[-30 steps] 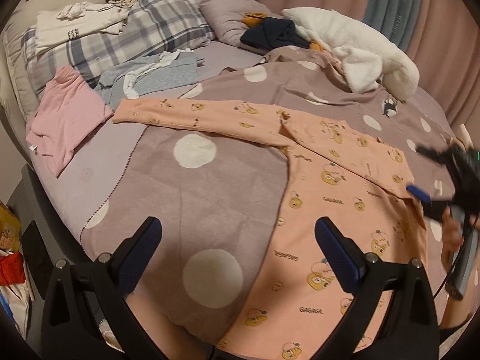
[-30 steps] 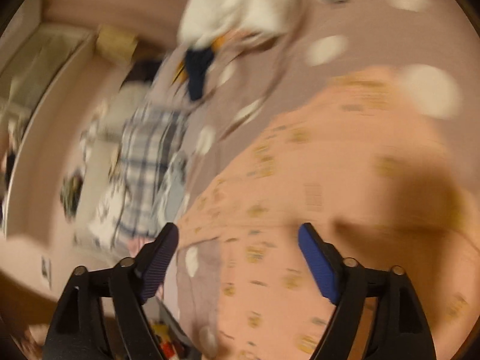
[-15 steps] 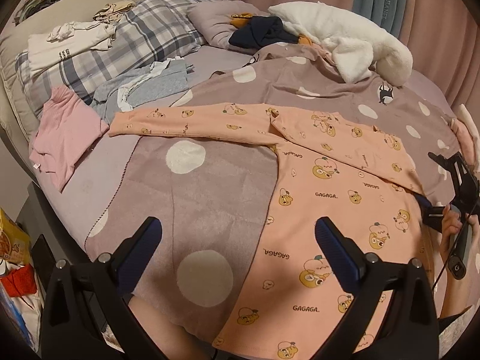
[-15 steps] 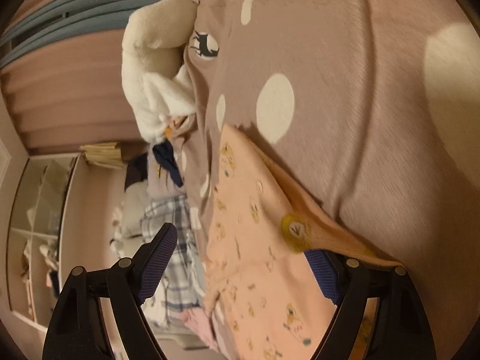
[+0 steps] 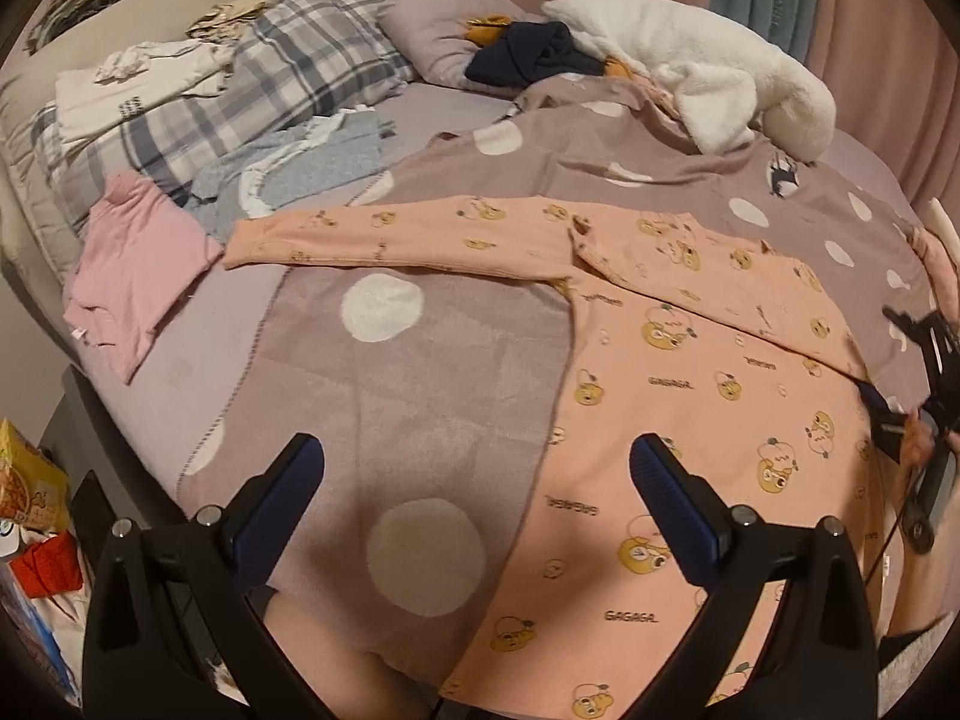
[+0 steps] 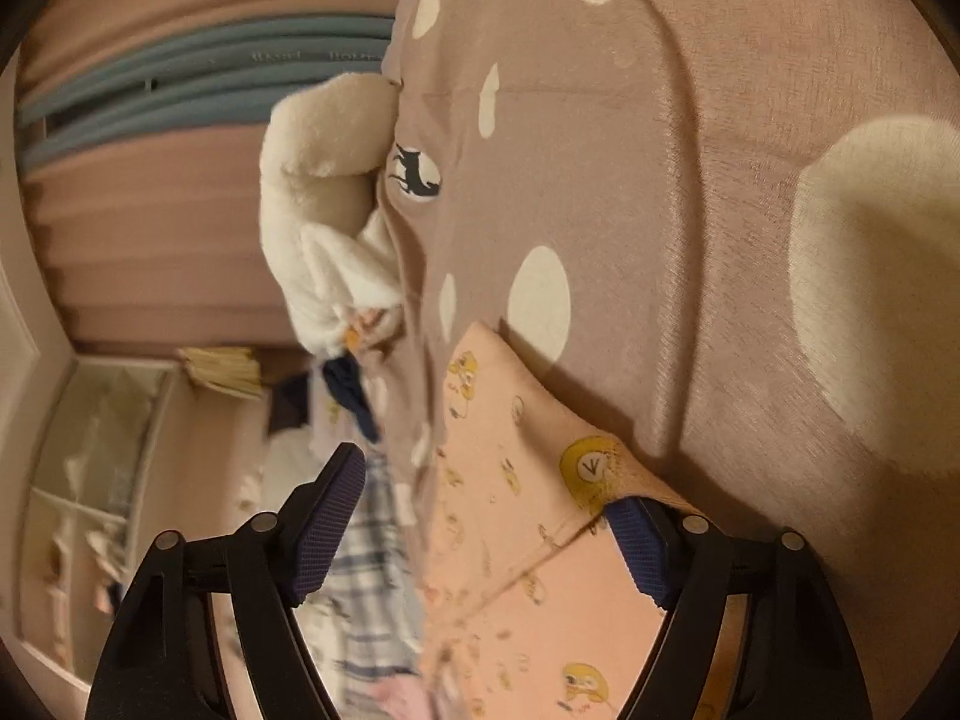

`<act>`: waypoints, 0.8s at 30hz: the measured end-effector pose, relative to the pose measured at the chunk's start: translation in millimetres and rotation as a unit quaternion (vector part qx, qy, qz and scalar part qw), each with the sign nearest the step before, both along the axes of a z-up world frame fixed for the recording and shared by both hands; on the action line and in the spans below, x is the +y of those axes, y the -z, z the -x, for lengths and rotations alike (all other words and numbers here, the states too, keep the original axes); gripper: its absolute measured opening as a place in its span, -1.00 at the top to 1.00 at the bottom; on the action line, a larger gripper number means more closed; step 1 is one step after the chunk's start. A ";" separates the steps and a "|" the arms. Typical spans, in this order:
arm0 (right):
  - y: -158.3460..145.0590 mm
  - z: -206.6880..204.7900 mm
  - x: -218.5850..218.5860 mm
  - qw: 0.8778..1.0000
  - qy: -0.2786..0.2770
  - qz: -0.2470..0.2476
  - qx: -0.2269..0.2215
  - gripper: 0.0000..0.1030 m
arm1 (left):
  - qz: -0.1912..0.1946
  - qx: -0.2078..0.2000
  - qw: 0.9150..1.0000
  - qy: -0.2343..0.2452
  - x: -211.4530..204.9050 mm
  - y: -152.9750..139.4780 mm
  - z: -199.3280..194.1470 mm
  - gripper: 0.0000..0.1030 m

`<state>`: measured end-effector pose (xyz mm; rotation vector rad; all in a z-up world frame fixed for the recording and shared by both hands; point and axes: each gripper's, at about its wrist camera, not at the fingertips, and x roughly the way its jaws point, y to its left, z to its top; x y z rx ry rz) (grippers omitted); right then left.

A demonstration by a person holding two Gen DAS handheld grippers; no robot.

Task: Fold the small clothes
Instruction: 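Lay the sleeve on the shirt, open the right tool and withdraw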

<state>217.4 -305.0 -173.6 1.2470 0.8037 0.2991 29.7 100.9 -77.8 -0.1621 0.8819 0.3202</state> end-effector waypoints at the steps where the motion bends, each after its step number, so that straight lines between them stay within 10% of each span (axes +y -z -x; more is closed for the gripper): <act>1: -4.5 3.3 1.8 1.000 -0.006 0.030 0.002 -0.55 | 0.001 -0.005 1.000 -0.005 4.2 -2.2 3.0 -0.98; 6: -24.2 34.9 -0.6 0.987 -0.018 0.159 0.017 -0.56 | 0.038 -0.039 0.998 -0.008 29.3 0.6 2.0 -0.98; 19: -86.0 98.0 37.1 0.946 -0.068 0.313 -0.050 -0.88 | 0.104 -0.104 0.988 -0.043 143.6 5.6 -45.2 -0.99; 24: -90.6 107.1 65.1 0.940 -0.119 0.314 -0.065 -0.90 | 0.030 -0.094 0.991 -0.093 161.9 16.0 -56.7 -0.99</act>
